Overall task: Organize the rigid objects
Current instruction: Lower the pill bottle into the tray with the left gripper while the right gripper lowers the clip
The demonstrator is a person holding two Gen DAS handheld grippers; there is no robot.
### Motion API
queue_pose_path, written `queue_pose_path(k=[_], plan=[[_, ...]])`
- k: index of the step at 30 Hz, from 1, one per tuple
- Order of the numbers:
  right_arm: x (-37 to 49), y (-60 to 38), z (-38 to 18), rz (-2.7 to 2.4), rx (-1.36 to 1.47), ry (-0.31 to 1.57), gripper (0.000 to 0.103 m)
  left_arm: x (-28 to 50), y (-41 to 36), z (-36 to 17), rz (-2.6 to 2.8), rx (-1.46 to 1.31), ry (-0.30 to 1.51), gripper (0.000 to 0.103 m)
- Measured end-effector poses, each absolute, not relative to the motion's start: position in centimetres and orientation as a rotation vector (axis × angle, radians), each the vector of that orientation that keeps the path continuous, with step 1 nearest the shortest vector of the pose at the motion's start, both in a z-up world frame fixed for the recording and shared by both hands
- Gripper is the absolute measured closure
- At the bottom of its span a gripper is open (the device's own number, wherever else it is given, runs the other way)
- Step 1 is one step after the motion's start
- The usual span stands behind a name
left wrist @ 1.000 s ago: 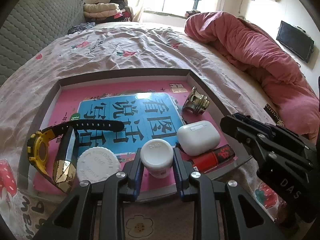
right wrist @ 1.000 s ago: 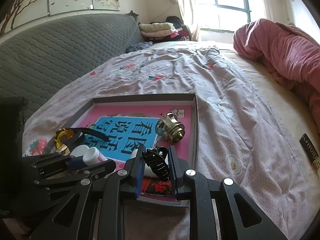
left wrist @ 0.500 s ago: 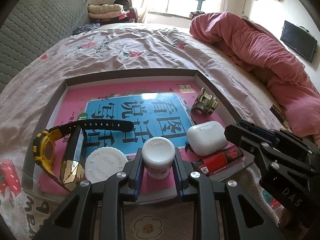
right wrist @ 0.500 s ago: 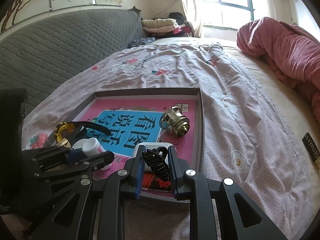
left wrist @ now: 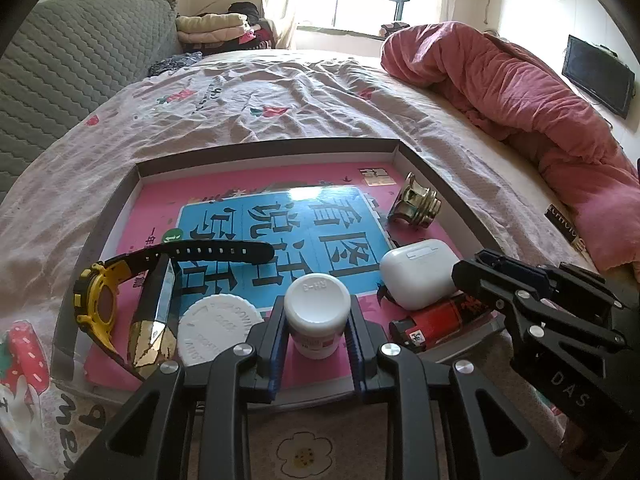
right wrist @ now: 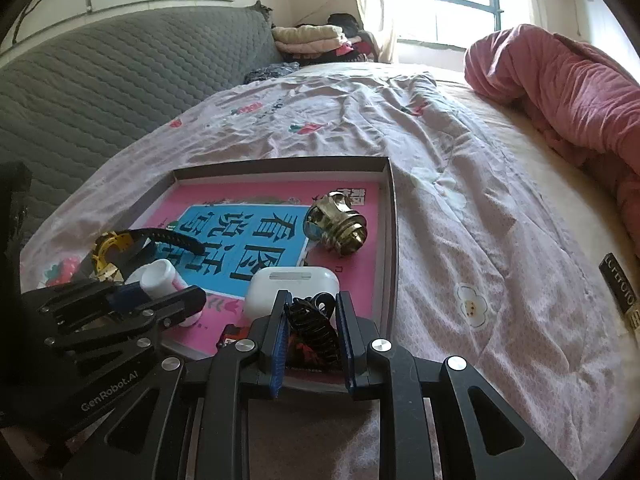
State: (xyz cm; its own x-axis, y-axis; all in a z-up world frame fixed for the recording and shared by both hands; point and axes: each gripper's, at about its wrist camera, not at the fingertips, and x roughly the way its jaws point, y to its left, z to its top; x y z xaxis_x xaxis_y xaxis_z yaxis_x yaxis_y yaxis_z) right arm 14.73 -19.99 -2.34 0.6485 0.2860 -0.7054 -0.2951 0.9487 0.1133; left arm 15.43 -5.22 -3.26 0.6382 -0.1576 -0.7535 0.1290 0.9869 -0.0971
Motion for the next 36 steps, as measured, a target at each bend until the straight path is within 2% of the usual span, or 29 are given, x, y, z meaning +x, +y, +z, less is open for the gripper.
queue_pose_path(k=[20,36], plan=[[13.97,-19.86,-3.03,0.319,-0.098,0.801,0.080,15.10,-4.52,-3.26,-0.129,-0.039,0.863,0.076],[13.84,-19.94,-3.06,0.341,-0.083,0.801,0.076,15.03,-4.41,-3.36,-0.129,-0.040,0.865,0.076]])
